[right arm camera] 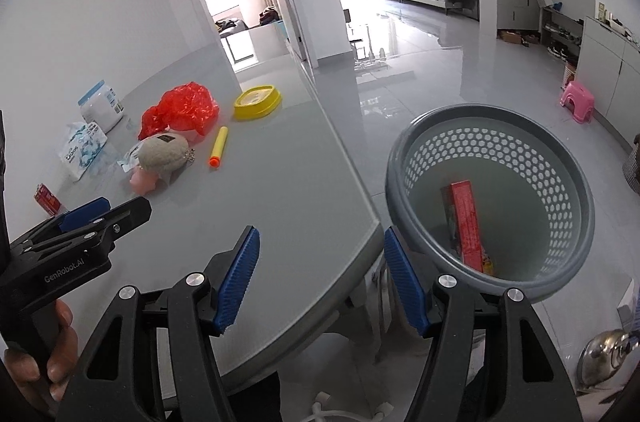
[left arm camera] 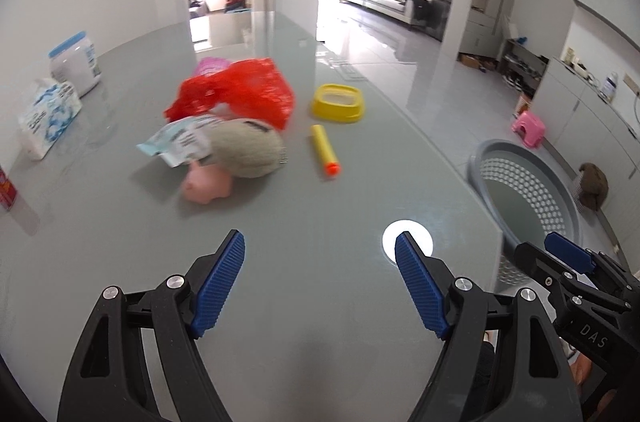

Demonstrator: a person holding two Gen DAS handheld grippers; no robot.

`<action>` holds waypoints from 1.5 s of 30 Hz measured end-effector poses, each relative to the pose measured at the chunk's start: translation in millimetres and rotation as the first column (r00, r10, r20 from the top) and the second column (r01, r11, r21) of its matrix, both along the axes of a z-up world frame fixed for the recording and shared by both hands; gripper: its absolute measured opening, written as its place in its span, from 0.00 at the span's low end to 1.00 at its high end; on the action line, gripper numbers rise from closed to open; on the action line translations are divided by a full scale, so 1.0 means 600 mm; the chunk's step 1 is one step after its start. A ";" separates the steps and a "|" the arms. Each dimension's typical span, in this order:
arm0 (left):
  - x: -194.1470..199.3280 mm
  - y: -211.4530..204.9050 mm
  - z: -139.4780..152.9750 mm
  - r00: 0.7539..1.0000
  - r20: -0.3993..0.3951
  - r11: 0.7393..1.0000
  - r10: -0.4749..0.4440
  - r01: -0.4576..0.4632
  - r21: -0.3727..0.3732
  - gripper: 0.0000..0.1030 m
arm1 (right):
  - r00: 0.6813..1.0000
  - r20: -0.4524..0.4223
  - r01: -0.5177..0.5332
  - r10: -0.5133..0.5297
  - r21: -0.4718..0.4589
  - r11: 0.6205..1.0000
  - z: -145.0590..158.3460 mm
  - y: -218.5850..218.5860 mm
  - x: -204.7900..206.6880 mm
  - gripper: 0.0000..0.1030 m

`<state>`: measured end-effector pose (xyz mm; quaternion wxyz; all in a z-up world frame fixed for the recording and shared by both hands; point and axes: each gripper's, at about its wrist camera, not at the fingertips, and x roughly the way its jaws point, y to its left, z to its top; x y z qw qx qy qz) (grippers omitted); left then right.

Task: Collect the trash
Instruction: 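Move both open tools from the basket back over the table items, then close the right tool on the yellow foam dart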

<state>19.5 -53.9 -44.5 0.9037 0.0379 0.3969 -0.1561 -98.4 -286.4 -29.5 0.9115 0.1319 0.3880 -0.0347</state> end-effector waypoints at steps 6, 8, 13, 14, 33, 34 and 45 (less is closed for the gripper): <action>0.029 0.064 -0.012 0.996 -0.011 0.996 0.094 -0.094 0.010 0.74 | 0.998 -0.017 -0.058 0.058 -0.017 0.998 -0.006 0.041 0.045 0.60; 0.038 0.081 -0.016 0.993 -0.017 0.993 0.117 -0.116 0.011 0.74 | 0.997 -0.025 -0.072 0.072 -0.023 0.997 -0.009 0.050 0.060 0.60; 0.064 0.112 -0.030 0.986 -0.035 0.986 0.165 -0.165 0.009 0.74 | 0.994 -0.043 -0.100 0.099 -0.026 0.995 -0.018 0.072 0.103 0.60; 0.068 0.119 -0.033 0.984 -0.038 0.985 0.172 -0.172 0.007 0.74 | 0.993 -0.046 -0.106 0.105 -0.027 0.994 -0.018 0.073 0.108 0.60; 0.140 0.138 -0.056 0.975 -0.055 0.977 0.213 -0.213 0.014 0.74 | 0.979 -0.112 -0.176 0.173 -0.020 0.984 -0.048 0.130 0.272 0.60; 0.140 0.138 -0.057 0.975 -0.055 0.977 0.213 -0.213 0.014 0.74 | 0.978 -0.117 -0.176 0.171 -0.025 0.984 -0.050 0.132 0.279 0.60; 0.147 0.137 -0.060 0.976 -0.068 0.978 0.207 -0.207 0.000 0.76 | 0.979 -0.131 -0.173 0.158 -0.115 0.978 -0.059 0.159 0.321 0.52</action>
